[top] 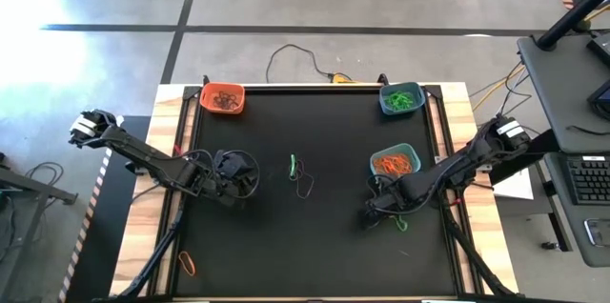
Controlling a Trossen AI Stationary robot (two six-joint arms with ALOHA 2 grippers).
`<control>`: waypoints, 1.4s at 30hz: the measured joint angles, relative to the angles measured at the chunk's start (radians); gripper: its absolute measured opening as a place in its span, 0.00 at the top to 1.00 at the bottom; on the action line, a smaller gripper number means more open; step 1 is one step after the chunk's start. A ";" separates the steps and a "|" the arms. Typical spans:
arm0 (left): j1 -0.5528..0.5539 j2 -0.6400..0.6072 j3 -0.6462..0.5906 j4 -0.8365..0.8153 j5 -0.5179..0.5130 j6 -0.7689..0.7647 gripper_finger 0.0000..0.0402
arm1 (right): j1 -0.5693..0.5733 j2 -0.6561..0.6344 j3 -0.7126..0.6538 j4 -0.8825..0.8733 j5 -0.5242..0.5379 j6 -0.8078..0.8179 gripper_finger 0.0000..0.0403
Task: Sort rubber bands into baskets
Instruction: Put the orange rubber band into the green bin, then put the green rubber band into the blue bin
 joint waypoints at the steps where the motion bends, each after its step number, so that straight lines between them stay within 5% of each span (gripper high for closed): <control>1: 0.000 0.000 0.000 0.000 0.000 0.000 0.67 | 0.000 0.000 0.000 0.001 0.000 -0.006 0.88; 6: 0.000 0.000 0.000 0.000 0.000 0.000 0.67 | -0.003 -0.029 0.014 -0.029 -0.026 -0.059 0.97; 10: 0.004 0.000 0.000 0.000 0.000 0.005 0.67 | -0.032 -0.109 0.067 -0.229 -0.026 -0.099 0.97; 15: 0.018 0.000 0.000 0.001 -0.001 0.023 0.67 | -0.084 -0.227 0.113 -0.424 0.114 -0.085 0.97; 21: 0.028 0.000 0.000 0.017 -0.002 0.020 0.67 | -0.203 -0.308 0.069 -0.428 0.275 0.000 0.97; 26: 0.028 0.000 0.000 0.055 -0.002 0.019 0.67 | -0.304 -0.286 -0.003 -0.272 0.262 -0.088 0.97; 31: 0.028 0.000 0.000 0.062 0.003 0.010 0.67 | -0.384 -0.249 -0.038 -0.314 0.157 -0.058 0.95; 38: 0.026 0.000 0.008 0.199 0.056 -0.008 0.67 | -0.390 -0.285 -0.020 -0.316 0.096 -0.114 0.80; 42: 0.027 0.000 0.009 0.280 0.055 0.039 0.67 | -0.336 -0.307 0.008 -0.281 -0.046 -0.163 0.70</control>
